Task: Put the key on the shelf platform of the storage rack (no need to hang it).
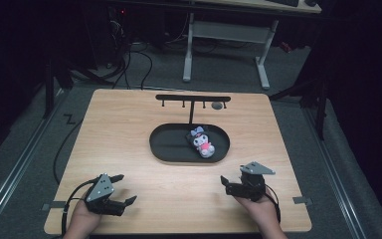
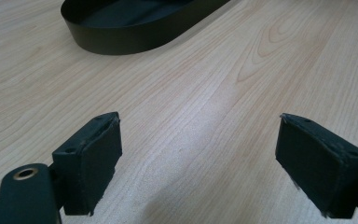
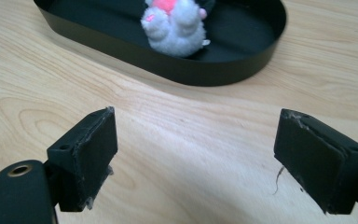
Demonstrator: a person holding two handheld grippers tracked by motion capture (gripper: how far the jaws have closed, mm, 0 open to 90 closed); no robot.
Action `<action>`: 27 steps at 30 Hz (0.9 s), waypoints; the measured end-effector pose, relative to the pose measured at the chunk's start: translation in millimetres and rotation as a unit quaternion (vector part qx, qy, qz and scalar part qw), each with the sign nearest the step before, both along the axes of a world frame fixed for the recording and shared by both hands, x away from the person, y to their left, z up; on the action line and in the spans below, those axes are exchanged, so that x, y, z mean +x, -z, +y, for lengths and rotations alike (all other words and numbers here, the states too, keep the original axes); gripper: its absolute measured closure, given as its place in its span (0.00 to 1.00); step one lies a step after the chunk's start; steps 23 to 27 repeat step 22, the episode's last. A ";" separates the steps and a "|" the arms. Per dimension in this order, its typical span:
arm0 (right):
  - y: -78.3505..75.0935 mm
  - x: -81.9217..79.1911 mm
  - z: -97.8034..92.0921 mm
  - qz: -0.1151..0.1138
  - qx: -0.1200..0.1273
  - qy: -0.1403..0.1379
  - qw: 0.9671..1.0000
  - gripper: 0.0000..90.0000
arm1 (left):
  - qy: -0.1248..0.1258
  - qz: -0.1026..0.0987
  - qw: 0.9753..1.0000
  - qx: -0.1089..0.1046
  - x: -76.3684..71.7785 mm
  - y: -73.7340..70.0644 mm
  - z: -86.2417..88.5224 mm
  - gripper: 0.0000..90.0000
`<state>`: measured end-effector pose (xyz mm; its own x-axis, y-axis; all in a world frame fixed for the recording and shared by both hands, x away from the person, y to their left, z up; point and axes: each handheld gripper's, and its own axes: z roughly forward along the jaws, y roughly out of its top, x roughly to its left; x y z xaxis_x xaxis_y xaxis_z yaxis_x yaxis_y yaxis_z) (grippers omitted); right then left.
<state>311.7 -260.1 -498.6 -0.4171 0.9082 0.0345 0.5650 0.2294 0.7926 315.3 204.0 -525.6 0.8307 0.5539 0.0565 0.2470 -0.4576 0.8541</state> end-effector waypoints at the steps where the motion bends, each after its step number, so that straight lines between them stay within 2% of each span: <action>1: 1.8 -4.8 -3.5 -0.006 0.008 0.004 1.000 0.15 | -0.001 0.001 1.000 -0.002 0.0 -0.1 0.1 0.17; 3: 3.2 -9.8 -6.6 -0.010 0.015 0.007 1.000 0.15 | -0.001 0.002 1.000 -0.004 -0.1 -0.2 0.0 0.17; 4: 7.4 -22.4 -13.4 -0.032 0.021 0.012 0.999 0.16 | 0.000 0.002 1.000 -0.007 -0.6 -0.5 -0.6 0.17; 5: 7.4 -22.4 -13.4 -0.032 0.021 0.012 0.999 0.16 | 0.000 0.002 1.000 -0.007 -0.6 -0.5 -0.6 0.17; 6: 15.5 -38.5 -20.5 -0.072 0.031 0.032 0.996 0.17 | 0.001 0.003 1.000 -0.008 -0.8 -0.6 -1.2 0.17; 7: 16.5 -42.3 -23.1 -0.072 0.035 0.037 0.996 0.17 | 0.001 0.003 1.000 -0.009 -1.3 -0.7 -2.2 0.17; 8: 14.9 -43.1 -25.1 -0.062 0.043 0.036 0.996 0.17 | 0.002 0.003 1.000 -0.009 -1.6 -1.0 -3.2 0.17; 10: 15.4 -42.8 -27.7 -0.070 0.039 0.041 0.996 0.17 | 0.007 0.002 1.000 -0.003 -2.0 -0.3 -5.9 0.17; 11: 16.1 -41.4 -28.3 -0.064 0.040 0.046 0.996 0.17 | 0.007 0.002 1.000 -0.003 -2.0 -0.3 -5.9 0.17; 14: 16.7 -39.1 -28.9 -0.064 0.046 0.046 0.996 0.17 | 0.005 0.004 1.000 -0.003 -1.6 0.4 -6.2 0.17; 16: 16.2 -38.0 -27.3 -0.070 0.039 0.042 0.996 0.17 | 0.005 0.004 1.000 -0.003 -2.0 0.6 -5.6 0.17; 27: 15.9 -38.0 -25.0 -0.071 0.038 0.039 0.996 0.17 | 0.003 0.005 1.000 -0.004 -1.9 1.0 -3.3 0.17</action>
